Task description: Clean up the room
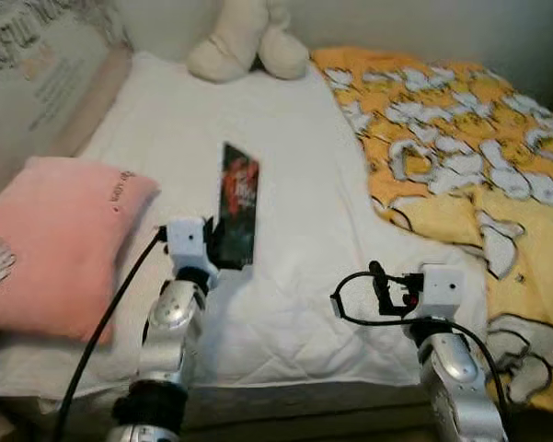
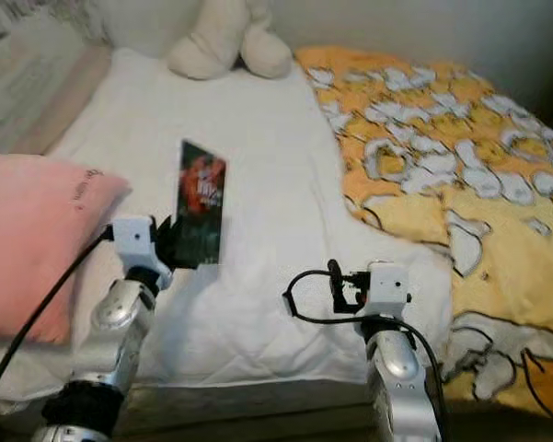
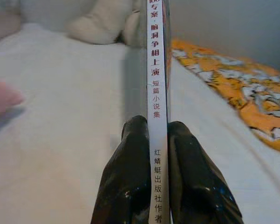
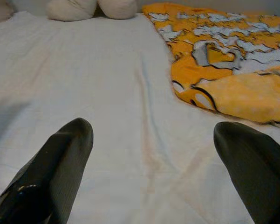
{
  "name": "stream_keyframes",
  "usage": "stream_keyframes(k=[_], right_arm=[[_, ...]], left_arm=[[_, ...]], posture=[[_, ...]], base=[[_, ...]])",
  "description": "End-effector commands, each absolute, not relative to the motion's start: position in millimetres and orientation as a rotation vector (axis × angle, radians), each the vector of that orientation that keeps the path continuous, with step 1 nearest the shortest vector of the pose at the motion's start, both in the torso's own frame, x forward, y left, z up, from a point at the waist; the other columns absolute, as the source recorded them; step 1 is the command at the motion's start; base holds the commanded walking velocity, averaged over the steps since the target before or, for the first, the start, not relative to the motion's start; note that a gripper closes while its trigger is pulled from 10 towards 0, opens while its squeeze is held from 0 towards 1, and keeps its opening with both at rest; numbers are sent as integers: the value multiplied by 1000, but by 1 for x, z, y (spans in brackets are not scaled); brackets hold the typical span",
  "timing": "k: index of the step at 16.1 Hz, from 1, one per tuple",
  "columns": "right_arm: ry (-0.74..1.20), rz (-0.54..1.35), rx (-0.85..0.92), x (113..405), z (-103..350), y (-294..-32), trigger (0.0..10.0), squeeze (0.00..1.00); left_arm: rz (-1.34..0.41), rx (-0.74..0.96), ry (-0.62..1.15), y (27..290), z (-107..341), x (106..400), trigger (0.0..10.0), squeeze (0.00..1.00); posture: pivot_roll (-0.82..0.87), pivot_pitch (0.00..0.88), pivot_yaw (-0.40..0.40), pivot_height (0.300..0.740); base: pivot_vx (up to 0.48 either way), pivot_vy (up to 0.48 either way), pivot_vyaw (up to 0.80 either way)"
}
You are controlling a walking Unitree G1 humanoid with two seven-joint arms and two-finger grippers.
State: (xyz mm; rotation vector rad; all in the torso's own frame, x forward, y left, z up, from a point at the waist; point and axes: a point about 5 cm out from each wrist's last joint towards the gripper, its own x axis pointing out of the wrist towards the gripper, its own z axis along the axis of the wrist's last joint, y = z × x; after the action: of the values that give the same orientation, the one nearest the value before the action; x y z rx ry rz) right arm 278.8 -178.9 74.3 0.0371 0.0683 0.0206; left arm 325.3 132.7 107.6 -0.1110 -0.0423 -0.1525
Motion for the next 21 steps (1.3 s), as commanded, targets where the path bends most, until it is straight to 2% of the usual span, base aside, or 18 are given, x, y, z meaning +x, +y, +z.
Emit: stream_keyframes(k=[1, 3, 11, 14, 16, 18, 21], right_arm=[[57, 24, 41, 283, 75, -178, 10000, 0], [65, 50, 42, 286, 72, -171, 10000, 0], [104, 81, 17, 291, 61, -171, 10000, 0], [169, 73, -2, 291, 51, -173, 10000, 0], [211, 46, 14, 289, 43, -178, 10000, 0], [337, 18, 58, 287, 20, -182, 10000, 0], [540, 3, 59, 275, -13, -183, 10000, 0]], left_arm=[[-189, -99, -87, 119, 118, 326, 10000, 0], [-195, -89, -64, 113, 113, 325, 10000, 0], [-154, -39, -46, 108, 111, 326, 10000, 0], [-180, 9, -19, 100, 106, 328, 10000, 0], [-198, 8, 35, 93, 96, 326, 10000, 0], [-207, 8, 182, 85, 68, 324, 10000, 0], [-262, 108, 365, 81, 27, 311, 10000, 0]], posture=[[215, 0, -44, 740], [225, 0, -38, 740], [226, 0, -49, 740], [221, 0, -53, 740], [221, 0, -51, 740], [205, 0, -46, 740], [214, 0, -66, 740]], base=[[0, 0, 0], [0, 0, 0], [-396, 0, 0], [0, 0, 0], [0, 0, 0], [0, 0, 0], [0, 0, 0]])
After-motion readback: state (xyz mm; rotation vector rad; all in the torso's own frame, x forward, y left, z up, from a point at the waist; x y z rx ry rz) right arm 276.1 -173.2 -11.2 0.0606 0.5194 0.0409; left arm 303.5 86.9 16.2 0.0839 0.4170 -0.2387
